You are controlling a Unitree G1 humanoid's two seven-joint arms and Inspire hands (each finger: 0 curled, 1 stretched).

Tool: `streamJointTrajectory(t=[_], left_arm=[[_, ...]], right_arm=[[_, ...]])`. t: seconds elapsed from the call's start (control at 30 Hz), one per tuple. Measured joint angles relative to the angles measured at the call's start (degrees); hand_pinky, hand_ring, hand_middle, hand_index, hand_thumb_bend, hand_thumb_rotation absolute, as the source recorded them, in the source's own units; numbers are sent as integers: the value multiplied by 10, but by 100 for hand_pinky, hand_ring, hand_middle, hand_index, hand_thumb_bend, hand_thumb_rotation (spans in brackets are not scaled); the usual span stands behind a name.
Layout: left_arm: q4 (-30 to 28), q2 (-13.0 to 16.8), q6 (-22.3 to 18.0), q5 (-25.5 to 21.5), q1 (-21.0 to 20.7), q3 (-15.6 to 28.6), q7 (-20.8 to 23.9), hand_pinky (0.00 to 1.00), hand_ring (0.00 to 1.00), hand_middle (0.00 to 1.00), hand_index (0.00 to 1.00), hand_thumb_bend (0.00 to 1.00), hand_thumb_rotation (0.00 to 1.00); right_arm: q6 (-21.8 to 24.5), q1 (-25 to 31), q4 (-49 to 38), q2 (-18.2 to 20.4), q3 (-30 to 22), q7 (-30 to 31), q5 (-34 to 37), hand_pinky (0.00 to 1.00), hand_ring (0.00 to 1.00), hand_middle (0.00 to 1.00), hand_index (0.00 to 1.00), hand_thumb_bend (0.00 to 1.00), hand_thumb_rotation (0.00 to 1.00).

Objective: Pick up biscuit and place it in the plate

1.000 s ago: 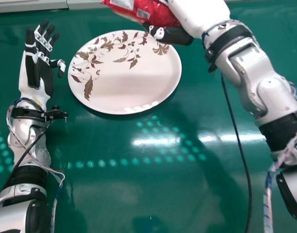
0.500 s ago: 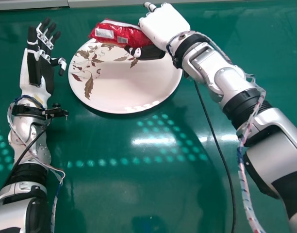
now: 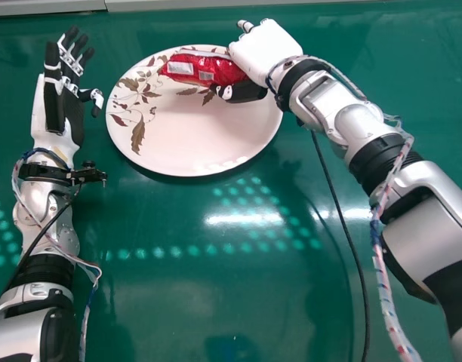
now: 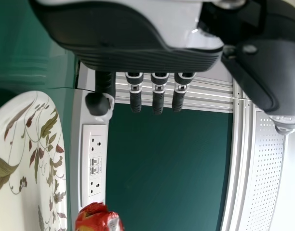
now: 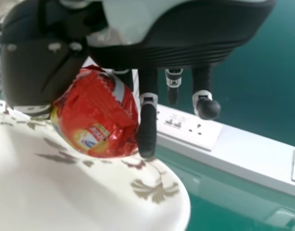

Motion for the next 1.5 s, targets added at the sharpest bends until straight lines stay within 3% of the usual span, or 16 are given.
streamJointTrajectory(t=[0.3,0.4,0.43,0.47,0.53,0.6,0.7,0.83,1.03,1.3,1.4,1.5], left_arm=[[-7,-3,0,0,4,0,2,0,100,100,100,100,94],[-10,-4,0,0,5,0,8,0,100,100,100,100,94],[-10,-4,0,0,5,0,9,0,100,100,100,100,94],[-11,-4,0,0,5,0,10,0,100,100,100,100,94],[-12,-5,-1,0,6,0,10,0,100,100,100,100,93],[-12,-6,-1,0,6,0,10,0,100,100,100,100,93],[-12,-7,-2,0,6,0,10,0,100,100,100,100,93],[-10,-7,-9,0,6,-1,7,0,100,100,100,100,96],[-1,-7,-11,0,2,0,-4,0,100,100,100,98,98],[-3,-7,-8,-1,2,0,-9,0,100,100,100,100,95],[-4,-7,-9,0,2,-1,-9,0,100,100,100,100,96],[-1,-6,-10,1,2,-1,-8,0,100,100,100,100,97]], right_arm=[[9,0,-15,-7,-1,21,10,6,11,47,47,53,0],[10,2,-29,-8,-12,22,27,23,32,45,51,52,0],[12,4,-37,-10,-13,22,30,32,42,53,58,74,24],[12,5,-44,-12,-14,22,30,37,47,59,66,86,40],[14,9,-55,-18,-14,20,29,47,64,78,85,96,63],[21,13,-68,-25,-14,18,28,60,81,94,97,99,75],[33,18,-83,-37,-14,19,24,71,94,99,100,100,82],[40,28,-98,-49,-14,24,24,77,99,100,100,100,88],[52,33,-116,-63,-18,28,23,73,97,100,100,100,91],[74,53,-151,-86,-49,42,32,74,97,100,100,100,86],[89,71,-196,-99,-81,56,51,72,95,100,99,100,79],[113,103,-256,-105,-136,74,101,67,91,100,99,92,71]])
